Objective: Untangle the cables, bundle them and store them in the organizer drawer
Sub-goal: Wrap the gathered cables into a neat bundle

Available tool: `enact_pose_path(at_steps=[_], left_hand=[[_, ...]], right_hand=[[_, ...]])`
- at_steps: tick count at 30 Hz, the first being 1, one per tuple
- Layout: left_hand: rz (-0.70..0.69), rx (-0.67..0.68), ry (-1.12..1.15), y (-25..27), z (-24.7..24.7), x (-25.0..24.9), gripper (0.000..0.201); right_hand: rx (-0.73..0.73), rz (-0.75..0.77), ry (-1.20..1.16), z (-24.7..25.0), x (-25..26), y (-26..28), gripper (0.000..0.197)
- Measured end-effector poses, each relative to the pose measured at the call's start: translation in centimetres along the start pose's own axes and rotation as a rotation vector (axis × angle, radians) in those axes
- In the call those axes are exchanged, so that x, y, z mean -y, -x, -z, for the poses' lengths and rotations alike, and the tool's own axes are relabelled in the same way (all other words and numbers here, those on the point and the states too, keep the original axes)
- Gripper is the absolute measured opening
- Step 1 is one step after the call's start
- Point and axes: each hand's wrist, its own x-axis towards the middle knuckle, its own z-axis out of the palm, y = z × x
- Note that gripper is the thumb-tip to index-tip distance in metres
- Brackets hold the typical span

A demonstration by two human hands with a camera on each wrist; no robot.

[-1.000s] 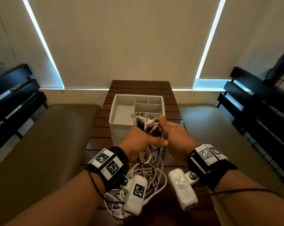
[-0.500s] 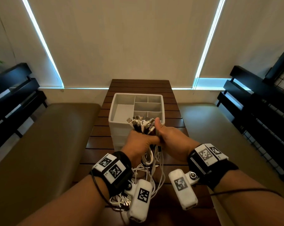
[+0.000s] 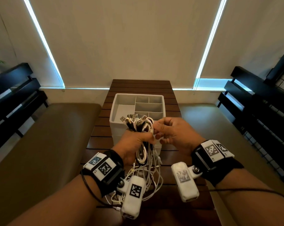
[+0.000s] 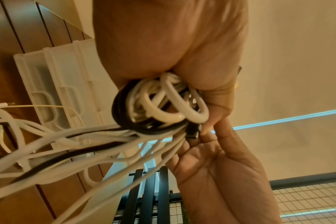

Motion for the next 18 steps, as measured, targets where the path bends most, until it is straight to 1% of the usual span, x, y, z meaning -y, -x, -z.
enact_pose_path(at_steps=[2,3,6,8,11,15,18], left_hand=[[-0.018,0.031,-0.036,0.2,-0.2,-0.1,0.029],[-0.025,0.028,-0.059,0.3,-0.3,-0.1,0.029],[-0.06,-0.001,-0.142,0.4,-0.5,0.2,0.032],[-0.078,-0.015,-0.192,0.3,-0.5,0.4,0.032],[-0.09,-0.012,-0.227,0.2,-0.4,0.4,0.03],[-0.114,0.004,-0.243,0.2,-0.5,0.1,0.025],[-0.11,0.002,-0.162,0.2,-0.5,0.0,0.025]], right_hand=[[0.02,0.008,0.003,-0.1,0.2,0.1,0.035],[0.011,0.025,0.038,-0.1,0.2,0.1,0.033],[-0.06,0.123,0.327,-0.2,0.5,0.3,0.014],[-0.107,0.162,0.45,-0.5,0.5,0.4,0.009],[-0.16,0.194,0.505,-0.6,0.4,0.4,0.008],[-0.16,0.217,0.527,-0.4,1.0,0.2,0.009],[-0.167,0.255,0.444,-0.6,1.1,0.0,0.01]])
